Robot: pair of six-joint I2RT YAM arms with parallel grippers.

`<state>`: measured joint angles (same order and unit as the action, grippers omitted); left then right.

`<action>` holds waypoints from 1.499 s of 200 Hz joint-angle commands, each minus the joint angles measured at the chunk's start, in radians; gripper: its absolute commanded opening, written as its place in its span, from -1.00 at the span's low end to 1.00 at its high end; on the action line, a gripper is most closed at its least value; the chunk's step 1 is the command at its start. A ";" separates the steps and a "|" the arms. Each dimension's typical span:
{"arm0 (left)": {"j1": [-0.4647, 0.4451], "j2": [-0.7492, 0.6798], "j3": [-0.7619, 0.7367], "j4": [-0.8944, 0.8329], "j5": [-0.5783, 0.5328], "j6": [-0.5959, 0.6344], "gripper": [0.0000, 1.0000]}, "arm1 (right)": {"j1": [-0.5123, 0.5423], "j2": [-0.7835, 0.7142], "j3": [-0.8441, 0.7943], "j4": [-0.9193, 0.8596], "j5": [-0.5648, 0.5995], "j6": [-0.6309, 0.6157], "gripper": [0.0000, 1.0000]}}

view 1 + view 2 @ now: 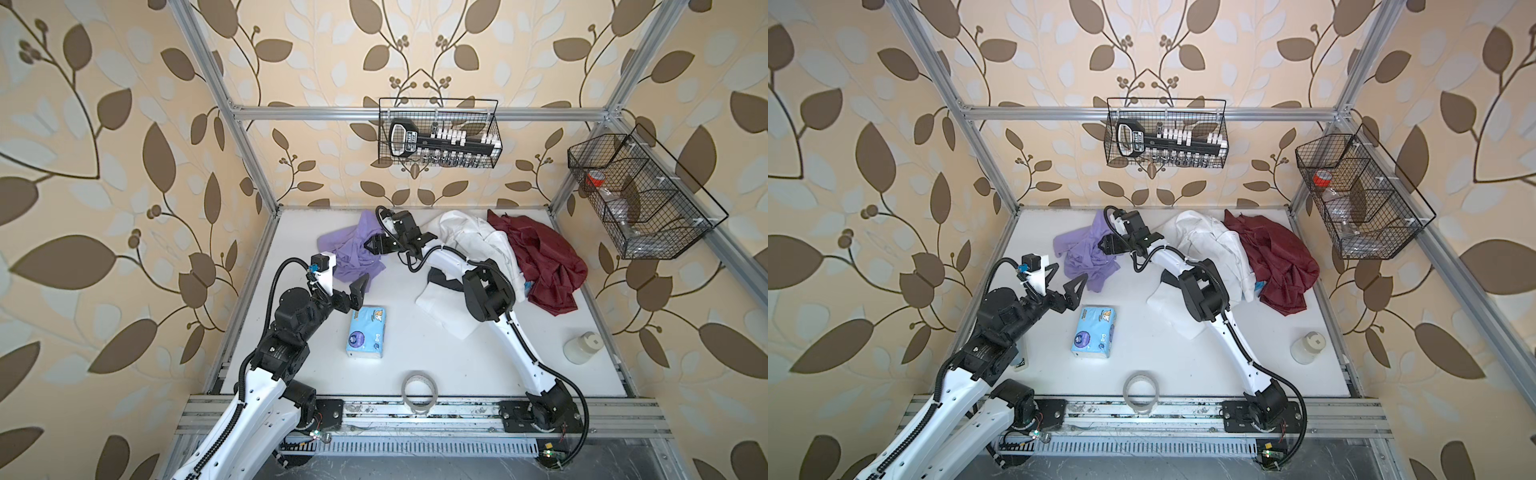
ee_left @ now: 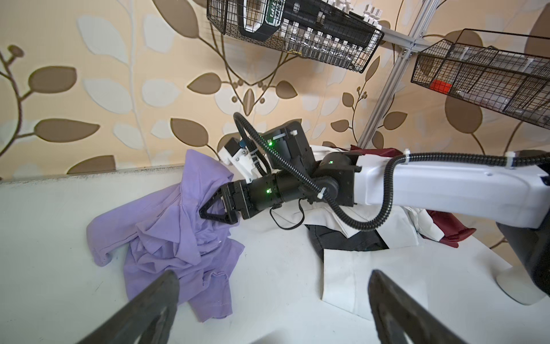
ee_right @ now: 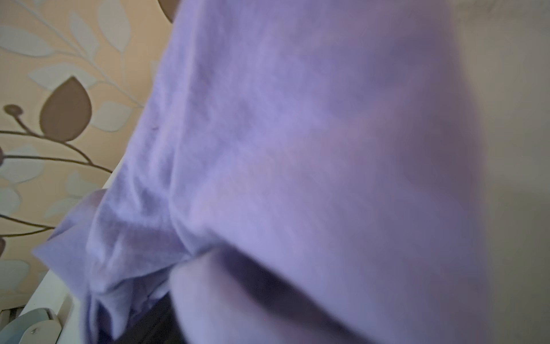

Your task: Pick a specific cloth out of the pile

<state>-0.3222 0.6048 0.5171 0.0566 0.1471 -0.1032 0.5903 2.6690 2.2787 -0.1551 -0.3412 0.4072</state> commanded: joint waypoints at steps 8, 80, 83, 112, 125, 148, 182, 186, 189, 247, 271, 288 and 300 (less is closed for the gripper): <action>-0.009 0.005 -0.006 0.040 -0.018 0.023 0.98 | 0.068 0.018 0.032 0.169 -0.064 0.099 0.59; -0.009 0.004 -0.009 0.044 -0.016 0.020 0.98 | 0.124 0.121 0.133 0.290 -0.077 0.205 0.56; -0.009 0.004 -0.009 0.044 -0.016 0.020 0.98 | 0.124 0.117 0.129 0.285 -0.077 0.200 0.58; -0.009 0.004 -0.007 0.045 -0.014 0.022 0.98 | 0.106 -0.008 0.003 0.256 -0.038 0.129 0.71; -0.009 0.003 -0.006 0.045 -0.013 0.022 0.98 | 0.106 -0.107 -0.102 0.250 0.006 0.076 0.81; -0.009 0.001 -0.005 0.045 -0.007 0.022 0.98 | 0.079 -0.265 -0.223 0.143 0.112 -0.025 0.99; -0.011 -0.003 -0.005 0.042 -0.011 0.023 0.98 | 0.040 -0.496 -0.414 -0.011 0.246 -0.119 0.99; -0.011 -0.002 -0.004 0.042 -0.012 0.024 0.98 | 0.034 -0.532 -0.452 -0.013 0.257 -0.121 0.99; -0.011 -0.002 -0.003 0.040 -0.013 0.026 0.98 | 0.029 -0.556 -0.471 -0.012 0.267 -0.123 0.99; -0.020 0.027 0.007 0.003 -0.338 0.074 0.98 | -0.116 -1.012 -0.851 -0.104 0.521 -0.199 0.99; -0.019 0.113 0.011 0.006 -0.566 0.081 0.98 | -0.181 -1.239 -1.065 -0.086 0.640 -0.223 0.99; -0.018 0.197 -0.003 0.048 -0.664 0.107 0.98 | -0.251 -1.387 -1.222 -0.023 0.613 -0.232 0.99; -0.016 0.267 -0.016 0.091 -0.713 0.111 0.98 | -0.308 -1.480 -1.335 0.041 0.629 -0.227 0.99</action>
<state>-0.3347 0.7788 0.5171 0.0624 -0.3485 -0.0277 0.3561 1.3163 1.1137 -0.1871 0.2108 0.2066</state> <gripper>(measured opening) 0.989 0.996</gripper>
